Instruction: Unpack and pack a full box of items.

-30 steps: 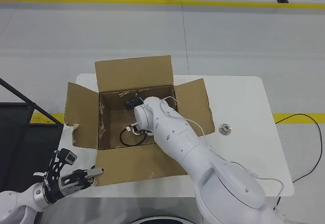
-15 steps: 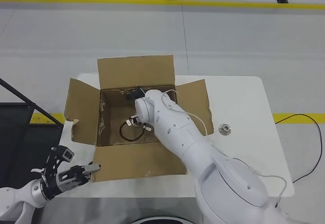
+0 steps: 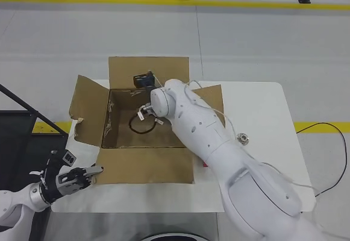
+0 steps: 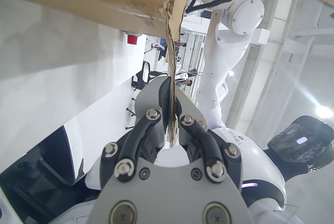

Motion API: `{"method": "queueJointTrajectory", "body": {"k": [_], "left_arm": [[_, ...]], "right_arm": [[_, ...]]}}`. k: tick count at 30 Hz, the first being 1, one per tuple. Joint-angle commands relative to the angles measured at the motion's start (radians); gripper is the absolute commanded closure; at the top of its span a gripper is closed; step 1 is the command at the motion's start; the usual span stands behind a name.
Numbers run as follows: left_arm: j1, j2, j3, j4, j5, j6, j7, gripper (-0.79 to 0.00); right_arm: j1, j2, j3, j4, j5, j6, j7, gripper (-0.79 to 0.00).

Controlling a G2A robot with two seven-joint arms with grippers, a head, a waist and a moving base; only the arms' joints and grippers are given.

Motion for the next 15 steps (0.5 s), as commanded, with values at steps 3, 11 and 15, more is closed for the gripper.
{"method": "queueJointTrajectory", "body": {"k": [3, 11, 15], "left_arm": [[-0.006, 0.003, -0.003, 0.004, -0.002, 0.005, 0.003, -0.785], [0.0, 0.007, -0.012, 0.004, -0.003, 0.008, 0.012, -0.785], [0.0, 0.007, -0.012, 0.004, -0.003, 0.008, 0.012, -0.785]], "right_arm": [[-0.051, 0.059, 0.047, -0.19, -0.067, 0.058, 0.069, 0.0], [-0.418, 0.236, 0.279, -0.937, -0.354, 0.075, 0.352, 0.0], [-0.573, 0.274, 0.358, -1.187, -0.417, 0.011, 0.421, 0.0]]}}
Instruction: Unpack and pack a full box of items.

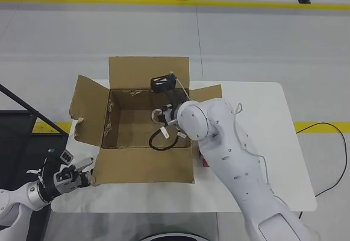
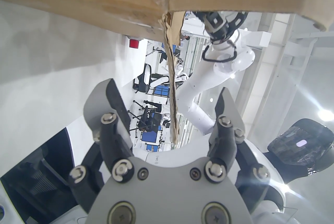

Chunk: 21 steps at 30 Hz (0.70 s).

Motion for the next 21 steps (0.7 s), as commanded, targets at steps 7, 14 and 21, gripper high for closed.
{"method": "queueJointTrajectory", "body": {"k": [7, 14, 21], "left_arm": [[0.0, 0.0, 0.0, 0.0, 0.0, 0.0, 0.0, -0.785], [0.0, 0.0, 0.0, 0.0, 0.0, 0.0, 0.0, -0.785], [0.002, -0.001, 0.004, -0.012, -0.01, 0.001, 0.03, -0.785]], "right_arm": [[-0.077, 0.014, 0.03, -0.13, -0.026, -0.026, 0.019, 0.0], [-0.077, 0.014, 0.03, -0.13, -0.026, -0.026, 0.019, 0.0], [-0.088, 0.015, 0.029, -0.133, -0.029, -0.031, -0.005, 0.0]]}}
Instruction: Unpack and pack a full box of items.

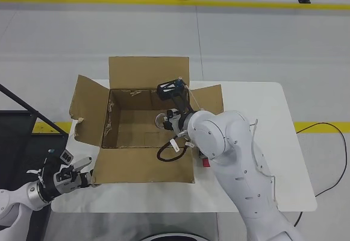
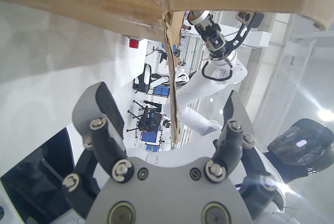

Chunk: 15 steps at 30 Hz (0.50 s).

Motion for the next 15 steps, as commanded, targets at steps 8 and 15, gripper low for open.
{"method": "queueJointTrajectory", "body": {"k": [8, 15], "left_arm": [[0.061, 0.002, -0.069, -0.019, -0.056, -0.017, 0.015, -0.785], [0.098, 0.004, -0.114, -0.039, -0.08, -0.018, 0.001, -0.785]], "right_arm": [[-0.063, 0.029, 0.109, -0.2, -0.154, 0.008, 0.056, 0.0], [-0.125, 0.062, 0.266, -0.389, -0.354, -0.06, 0.182, 0.0]]}}
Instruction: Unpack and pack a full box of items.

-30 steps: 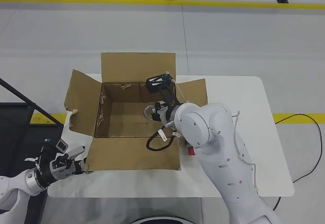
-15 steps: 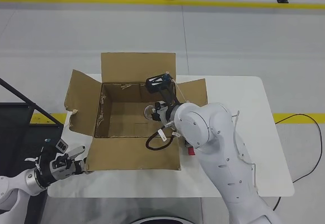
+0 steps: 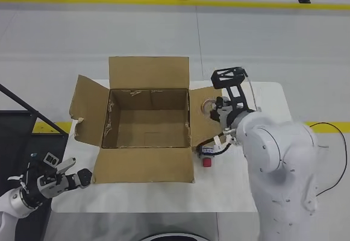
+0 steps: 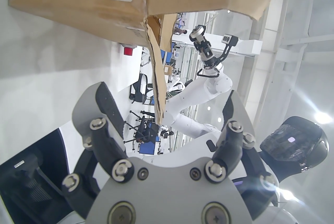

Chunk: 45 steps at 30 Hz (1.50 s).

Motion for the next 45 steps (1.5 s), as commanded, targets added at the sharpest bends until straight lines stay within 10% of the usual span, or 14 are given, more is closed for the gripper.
{"method": "queueJointTrajectory", "body": {"k": [1, 20, 45], "left_arm": [[0.0, 0.0, -0.001, 0.0, -0.001, 0.0, 0.0, -0.785], [0.0, 0.0, -0.001, 0.0, -0.001, 0.0, 0.0, -0.785], [0.0, 0.0, -0.001, 0.0, -0.001, 0.0, 0.0, -0.785]], "right_arm": [[-0.023, 0.007, 0.037, -0.026, -0.049, -0.025, 0.001, 0.0], [-0.312, 0.019, 0.266, 0.088, -0.329, -0.301, 0.001, 0.0], [-0.324, -0.051, 0.271, 0.284, -0.368, -0.22, 0.001, -0.034]]}}
